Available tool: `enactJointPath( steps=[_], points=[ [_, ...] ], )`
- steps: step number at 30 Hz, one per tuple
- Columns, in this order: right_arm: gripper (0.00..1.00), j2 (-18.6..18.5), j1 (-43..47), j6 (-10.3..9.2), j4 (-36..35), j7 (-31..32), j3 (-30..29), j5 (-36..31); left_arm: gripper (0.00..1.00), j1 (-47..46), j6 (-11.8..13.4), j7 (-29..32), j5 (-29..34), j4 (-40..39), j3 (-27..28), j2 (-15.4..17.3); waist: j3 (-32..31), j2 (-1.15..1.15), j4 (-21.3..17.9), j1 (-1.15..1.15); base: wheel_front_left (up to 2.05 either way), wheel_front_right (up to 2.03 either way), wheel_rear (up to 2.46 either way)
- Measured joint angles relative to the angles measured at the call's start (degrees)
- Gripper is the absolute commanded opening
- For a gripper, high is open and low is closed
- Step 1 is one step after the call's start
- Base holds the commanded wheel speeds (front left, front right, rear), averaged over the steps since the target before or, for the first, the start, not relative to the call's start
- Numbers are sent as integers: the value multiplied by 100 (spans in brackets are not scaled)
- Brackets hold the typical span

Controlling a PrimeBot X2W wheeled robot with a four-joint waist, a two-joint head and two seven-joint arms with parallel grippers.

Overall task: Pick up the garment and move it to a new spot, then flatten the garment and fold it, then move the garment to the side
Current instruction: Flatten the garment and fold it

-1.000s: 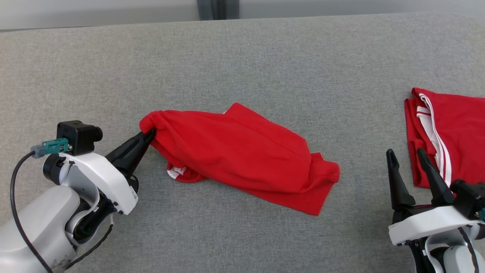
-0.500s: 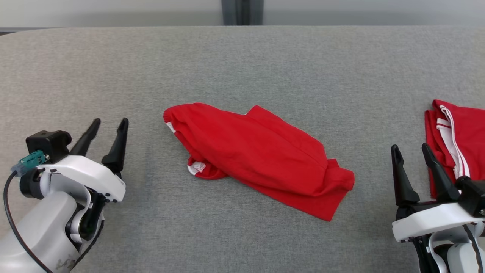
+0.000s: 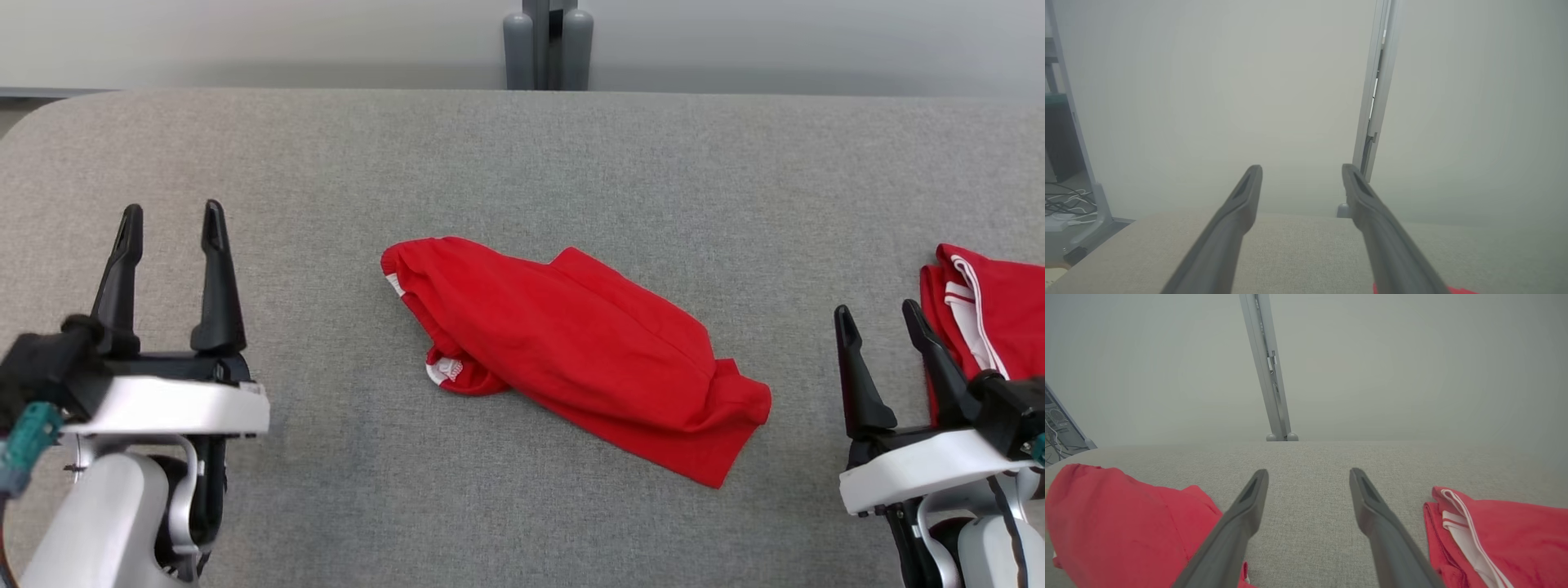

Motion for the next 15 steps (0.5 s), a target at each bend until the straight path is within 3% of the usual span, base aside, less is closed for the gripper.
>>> enactJointPath(
  steps=[6,15],
  points=[
    [100,-4,88,-1,27,44,40,-56,100,466,-293,-1,962,-144,277,-203,-143,0,-2,0,0,0,0],
    [100,-5,261,-1,52,90,131,-73,100,1071,-502,-1,1230,21,455,-532,-371,0,-98,0,0,0,0]
  ],
)
